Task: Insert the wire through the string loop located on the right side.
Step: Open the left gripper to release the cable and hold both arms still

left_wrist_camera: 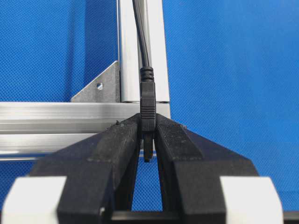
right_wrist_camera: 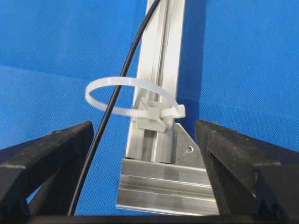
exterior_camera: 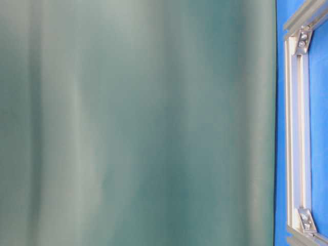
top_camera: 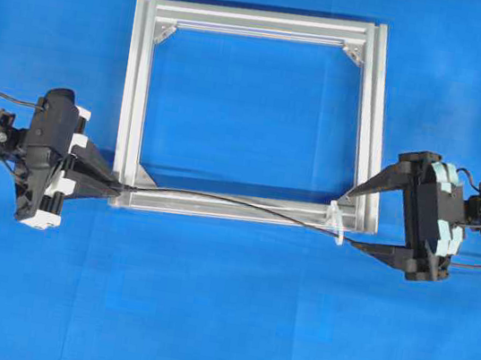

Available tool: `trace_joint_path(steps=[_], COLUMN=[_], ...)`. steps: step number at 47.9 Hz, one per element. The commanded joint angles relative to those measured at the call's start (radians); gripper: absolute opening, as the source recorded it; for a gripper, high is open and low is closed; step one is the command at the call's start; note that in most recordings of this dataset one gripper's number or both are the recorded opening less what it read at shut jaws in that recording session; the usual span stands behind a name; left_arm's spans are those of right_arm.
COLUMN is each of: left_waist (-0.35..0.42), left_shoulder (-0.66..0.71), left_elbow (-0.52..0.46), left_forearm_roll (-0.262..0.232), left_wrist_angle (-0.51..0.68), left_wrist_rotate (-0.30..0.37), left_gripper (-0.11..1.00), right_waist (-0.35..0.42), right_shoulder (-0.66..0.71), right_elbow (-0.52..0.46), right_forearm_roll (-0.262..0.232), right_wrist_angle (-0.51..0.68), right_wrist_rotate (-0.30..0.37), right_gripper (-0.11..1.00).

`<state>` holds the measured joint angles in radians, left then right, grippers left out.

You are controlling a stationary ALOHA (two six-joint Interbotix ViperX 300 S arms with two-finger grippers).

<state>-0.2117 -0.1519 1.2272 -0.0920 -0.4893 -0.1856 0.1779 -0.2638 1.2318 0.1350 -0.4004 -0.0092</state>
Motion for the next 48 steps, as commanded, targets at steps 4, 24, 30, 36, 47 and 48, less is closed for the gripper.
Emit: trace_joint_path(steps=[4,24,30,36,47,48], left_waist=[-0.005,-0.005,-0.005,-0.002,-0.002,-0.002], left_shoulder=[-0.015,-0.028,-0.032,-0.034,-0.064,-0.071], left_elbow=[-0.006,-0.008,-0.006,-0.009,-0.014,-0.015], left_forearm_roll=[0.003,0.003,0.003,0.003,0.003,0.003], left_wrist_angle=[-0.002,0.018,0.041,0.063,0.074,0.075], left_wrist_rotate=[0.003,0.000,0.002,0.002,0.002,0.003], left_gripper=[0.07,0.23,0.62,0.88,0.87,0.87], right_waist=[-0.002,-0.002,-0.002,-0.002,-0.002,-0.002], right_shoulder=[-0.008,-0.008,-0.008,-0.009,-0.029,-0.034], right_elbow=[-0.017,-0.018,-0.018,-0.018,-0.038,-0.041], right_forearm_roll=[-0.002,-0.002,-0.002,-0.002,-0.002,-0.002], right_wrist_angle=[-0.003,-0.002,0.002,0.005,0.048,0.057], right_wrist_rotate=[0.000,-0.002,0.000,0.002,0.002,0.002], right_gripper=[0.96,0.96,0.96,0.96,0.96,0.96])
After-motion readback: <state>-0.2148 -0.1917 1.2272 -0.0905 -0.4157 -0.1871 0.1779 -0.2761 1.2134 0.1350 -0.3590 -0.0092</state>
